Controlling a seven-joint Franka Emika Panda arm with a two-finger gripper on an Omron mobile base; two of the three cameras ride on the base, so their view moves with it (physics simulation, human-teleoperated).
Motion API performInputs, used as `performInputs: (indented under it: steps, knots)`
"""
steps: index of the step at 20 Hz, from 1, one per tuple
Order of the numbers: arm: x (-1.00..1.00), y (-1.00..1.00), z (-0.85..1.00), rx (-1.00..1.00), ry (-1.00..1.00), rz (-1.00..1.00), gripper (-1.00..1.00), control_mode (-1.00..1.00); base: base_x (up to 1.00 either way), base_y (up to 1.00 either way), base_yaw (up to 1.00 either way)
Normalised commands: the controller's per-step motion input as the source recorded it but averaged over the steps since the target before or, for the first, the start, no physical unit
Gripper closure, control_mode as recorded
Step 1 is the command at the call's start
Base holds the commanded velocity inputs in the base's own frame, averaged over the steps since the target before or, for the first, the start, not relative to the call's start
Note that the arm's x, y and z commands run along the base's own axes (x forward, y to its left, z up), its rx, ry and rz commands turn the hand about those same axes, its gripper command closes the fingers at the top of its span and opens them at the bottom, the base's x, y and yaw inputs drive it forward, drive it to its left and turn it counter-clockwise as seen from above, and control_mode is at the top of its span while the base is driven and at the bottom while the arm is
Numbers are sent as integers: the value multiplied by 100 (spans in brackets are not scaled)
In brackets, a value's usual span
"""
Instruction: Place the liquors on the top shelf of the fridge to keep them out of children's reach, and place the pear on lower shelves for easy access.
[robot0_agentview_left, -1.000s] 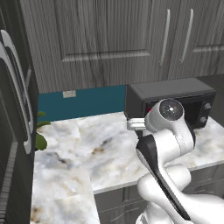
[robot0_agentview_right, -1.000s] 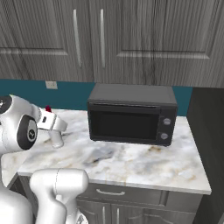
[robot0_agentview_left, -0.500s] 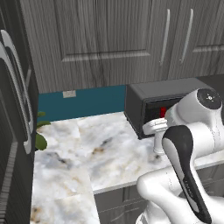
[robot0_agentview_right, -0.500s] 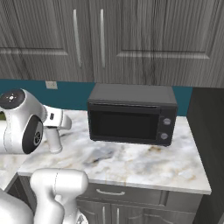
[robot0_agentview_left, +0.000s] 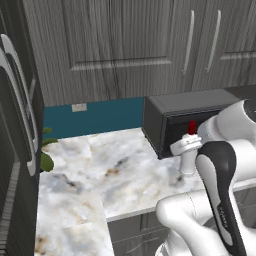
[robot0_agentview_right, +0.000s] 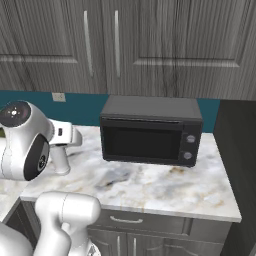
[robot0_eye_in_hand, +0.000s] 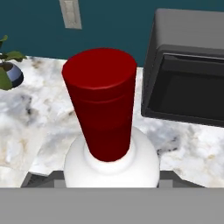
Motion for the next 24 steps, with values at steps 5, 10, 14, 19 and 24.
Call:
performInputs:
  steps: [5, 10, 14, 19, 24]
  knots:
    - [0, -14, 8, 0, -4, 0, 100, -100, 0, 0, 0]
    - [-1, 0, 0, 0, 0, 0, 100, -100, 0, 0, 0]
    - [0, 0, 0, 0, 0, 0, 100, 100, -29, 0, 0]
    - [0, 0, 0, 0, 0, 0, 100, 100, -51, -22, 0]
    - [0, 0, 0, 0, 0, 0, 100, 100, -34, -59, 0]
